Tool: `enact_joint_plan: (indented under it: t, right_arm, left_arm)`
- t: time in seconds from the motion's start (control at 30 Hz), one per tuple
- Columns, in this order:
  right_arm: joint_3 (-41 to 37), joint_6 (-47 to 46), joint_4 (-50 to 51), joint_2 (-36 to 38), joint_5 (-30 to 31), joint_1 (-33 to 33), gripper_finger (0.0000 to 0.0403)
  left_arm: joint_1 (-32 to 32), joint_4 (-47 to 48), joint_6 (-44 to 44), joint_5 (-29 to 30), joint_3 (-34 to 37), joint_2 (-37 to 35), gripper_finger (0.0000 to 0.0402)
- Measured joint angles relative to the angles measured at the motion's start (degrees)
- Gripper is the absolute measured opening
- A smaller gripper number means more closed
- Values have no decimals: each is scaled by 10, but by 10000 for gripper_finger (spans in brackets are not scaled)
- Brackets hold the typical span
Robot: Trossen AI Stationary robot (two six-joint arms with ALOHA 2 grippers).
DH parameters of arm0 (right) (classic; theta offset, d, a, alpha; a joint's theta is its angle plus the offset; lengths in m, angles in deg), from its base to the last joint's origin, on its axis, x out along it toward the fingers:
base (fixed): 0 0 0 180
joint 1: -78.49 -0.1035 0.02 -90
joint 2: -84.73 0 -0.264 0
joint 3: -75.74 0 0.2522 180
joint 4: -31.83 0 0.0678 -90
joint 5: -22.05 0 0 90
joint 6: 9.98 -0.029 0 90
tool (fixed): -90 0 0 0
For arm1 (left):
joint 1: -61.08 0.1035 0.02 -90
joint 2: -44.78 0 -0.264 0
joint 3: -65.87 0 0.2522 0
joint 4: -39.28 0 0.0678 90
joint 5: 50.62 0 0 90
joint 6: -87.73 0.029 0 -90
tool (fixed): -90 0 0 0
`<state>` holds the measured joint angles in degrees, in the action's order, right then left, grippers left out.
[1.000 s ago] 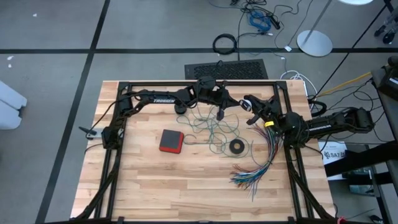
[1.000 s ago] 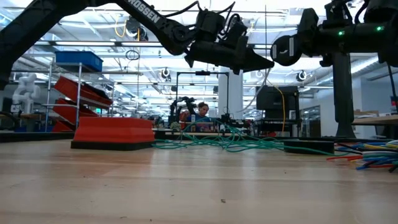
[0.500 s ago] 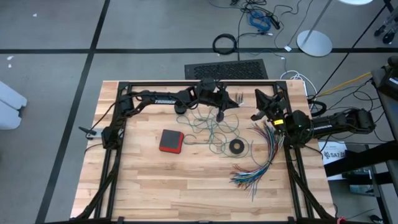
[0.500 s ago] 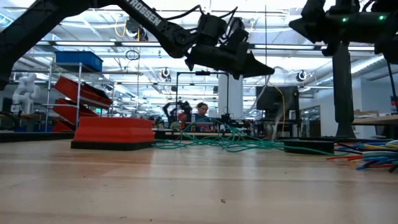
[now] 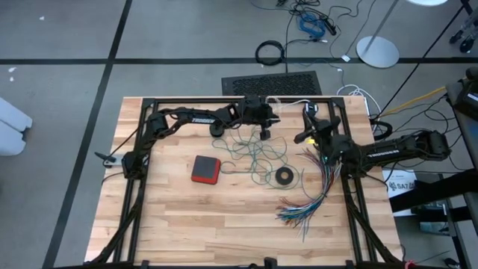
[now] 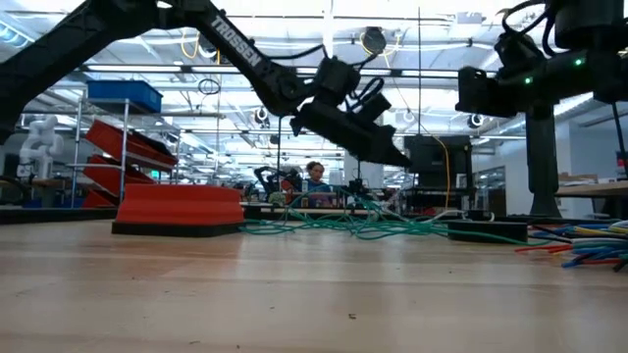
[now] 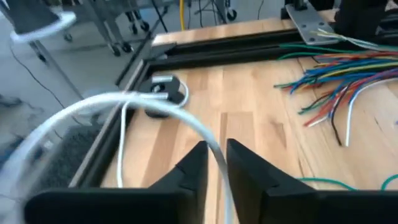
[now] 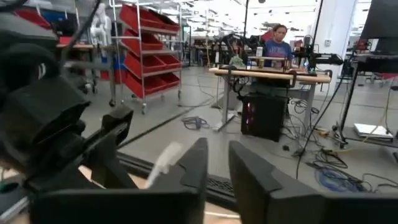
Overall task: Coiling cords
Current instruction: Coil the white wire cable on the spool
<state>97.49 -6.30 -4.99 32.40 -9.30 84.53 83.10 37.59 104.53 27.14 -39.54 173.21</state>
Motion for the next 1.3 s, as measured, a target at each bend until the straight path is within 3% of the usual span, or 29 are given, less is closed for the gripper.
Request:
enact_joint_plan:
  t: [0.27, 0.33, 0.47, 0.67, 0.8, 0.93, 1.17, 1.3]
  right_arm:
    - [0, -14, 114, 0, 45, 0, 127]
    - [0, -47, 145, 0, 22, 0, 130]
    - [0, -96, 160, 0, -86, -9, 128]
    - [0, -75, 45, 25, -175, -41, 126]
    - [0, -63, 82, 43, -200, -71, 126]
    - [0, -115, 169, 32, -195, -84, 126]
    - [0, -195, 208, -13, -189, -91, 125]
    - [0, -194, 210, -42, -137, -95, 125]
  left_arm:
    - [0, 26, -35, -48, 0, 1, 121]
    - [-2, 45, -34, -48, 0, 1, 123]
    - [-12, 85, -28, -49, 0, 1, 123]
    - [-17, 173, -15, -61, 1, -24, 123]
    - [-26, 189, -15, -89, -4, -66, 123]
    - [-40, 224, -28, -91, 8, -52, 123]
    - [-94, 91, -73, -88, 113, -16, 123]
    - [-106, 19, -60, -72, 125, -20, 123]
